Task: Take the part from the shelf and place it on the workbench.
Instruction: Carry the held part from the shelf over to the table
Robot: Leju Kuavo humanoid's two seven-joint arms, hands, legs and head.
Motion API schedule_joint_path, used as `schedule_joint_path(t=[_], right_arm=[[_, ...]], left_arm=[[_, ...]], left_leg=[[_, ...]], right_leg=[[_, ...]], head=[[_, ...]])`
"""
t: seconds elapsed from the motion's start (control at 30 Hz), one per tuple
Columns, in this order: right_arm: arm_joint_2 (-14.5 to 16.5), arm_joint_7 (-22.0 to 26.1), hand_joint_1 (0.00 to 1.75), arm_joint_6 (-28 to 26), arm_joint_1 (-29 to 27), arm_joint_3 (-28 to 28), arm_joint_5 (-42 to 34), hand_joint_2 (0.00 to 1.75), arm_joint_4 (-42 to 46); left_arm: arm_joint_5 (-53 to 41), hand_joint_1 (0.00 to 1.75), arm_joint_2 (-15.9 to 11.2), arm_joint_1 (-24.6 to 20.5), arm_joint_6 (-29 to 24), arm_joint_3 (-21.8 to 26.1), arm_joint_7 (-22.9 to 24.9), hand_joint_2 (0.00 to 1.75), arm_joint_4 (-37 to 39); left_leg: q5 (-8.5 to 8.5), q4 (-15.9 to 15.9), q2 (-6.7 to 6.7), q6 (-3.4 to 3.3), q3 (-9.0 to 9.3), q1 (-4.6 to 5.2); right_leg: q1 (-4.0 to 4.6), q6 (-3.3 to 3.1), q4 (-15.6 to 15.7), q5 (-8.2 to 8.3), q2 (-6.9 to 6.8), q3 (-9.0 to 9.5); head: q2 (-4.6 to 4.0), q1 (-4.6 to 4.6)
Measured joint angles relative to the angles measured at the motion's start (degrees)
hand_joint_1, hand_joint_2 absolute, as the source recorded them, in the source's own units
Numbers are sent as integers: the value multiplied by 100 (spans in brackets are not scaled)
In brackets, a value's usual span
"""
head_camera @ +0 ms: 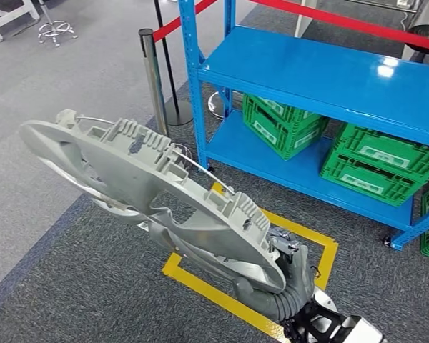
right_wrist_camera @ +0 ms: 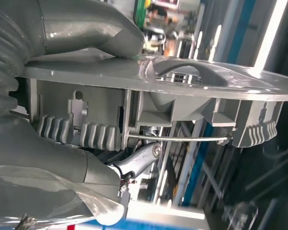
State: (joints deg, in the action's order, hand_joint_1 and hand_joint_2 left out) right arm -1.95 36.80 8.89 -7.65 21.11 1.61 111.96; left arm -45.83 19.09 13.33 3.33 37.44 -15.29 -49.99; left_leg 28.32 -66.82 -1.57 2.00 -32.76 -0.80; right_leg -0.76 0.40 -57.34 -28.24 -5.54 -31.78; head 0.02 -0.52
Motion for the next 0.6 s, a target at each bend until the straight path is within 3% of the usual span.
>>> schedule_joint_path(t=[0.07,0.1,0.17,0.23,0.3,0.37,0.4,0.43,0.47,0.53,0.6], right_arm=[[1,-3,175,10,20,14,-11,175,-1],[1,-3,175,13,29,20,-16,175,-2],[2,-5,175,16,46,29,-21,175,-6],[2,-16,175,17,53,34,-23,175,-15],[1,-22,175,16,38,36,-28,175,-28],[0,-30,175,16,22,39,-28,175,-46],[0,-39,175,16,20,42,-25,175,-54],[0,-49,175,14,21,43,-22,175,-61],[0,-56,175,11,22,43,-19,175,-63],[0,-61,175,6,23,42,-15,175,-64],[0,-62,175,4,29,47,-15,175,-65]], left_arm=[[-17,0,1,-15,12,27,-27,175,0],[-20,0,1,-20,20,40,-42,175,-1],[-5,0,5,-14,50,70,-62,175,-2],[8,0,18,-9,78,93,-77,175,-2],[4,0,25,-14,98,100,-89,175,-2],[-2,0,25,-13,109,103,-91,175,-2],[-14,0,25,-13,108,104,-91,175,-2],[-32,0,25,-12,107,105,-93,175,-2],[-57,0,26,-12,107,105,-96,175,-2],[-97,0,31,-12,109,103,-101,175,-3],[-105,0,34,-7,113,99,-93,175,-4]], left_leg=[[101,764,-227,-81,492,45],[178,989,-275,-129,607,72],[169,1094,-174,-234,581,85],[77,1125,-56,-341,515,73],[-4,1129,55,-419,431,83],[-65,1114,187,-453,341,116],[-90,1099,268,-459,302,133],[-106,1080,349,-458,275,147],[-115,1058,427,-456,256,155],[-115,987,568,-442,206,169],[-134,924,678,-386,114,161]], right_leg=[[13,56,-10,45,-115,-14],[17,89,-12,71,-182,-17],[4,159,-22,97,-252,-44],[-20,208,-239,-93,23,-162],[-27,222,-867,-499,407,-422],[-13,212,-1555,-790,533,-684],[-2,197,-1685,-797,550,-712],[9,172,-1531,-672,566,-606],[19,140,-1183,-479,622,-403],[22,67,-377,-186,880,34],[24,30,-35,-147,1036,214]], head=[[0,-3],[0,-6],[0,-5],[0,-22],[0,-54],[0,-65],[0,-65],[0,-63],[0,-65],[0,-62],[0,-62]])
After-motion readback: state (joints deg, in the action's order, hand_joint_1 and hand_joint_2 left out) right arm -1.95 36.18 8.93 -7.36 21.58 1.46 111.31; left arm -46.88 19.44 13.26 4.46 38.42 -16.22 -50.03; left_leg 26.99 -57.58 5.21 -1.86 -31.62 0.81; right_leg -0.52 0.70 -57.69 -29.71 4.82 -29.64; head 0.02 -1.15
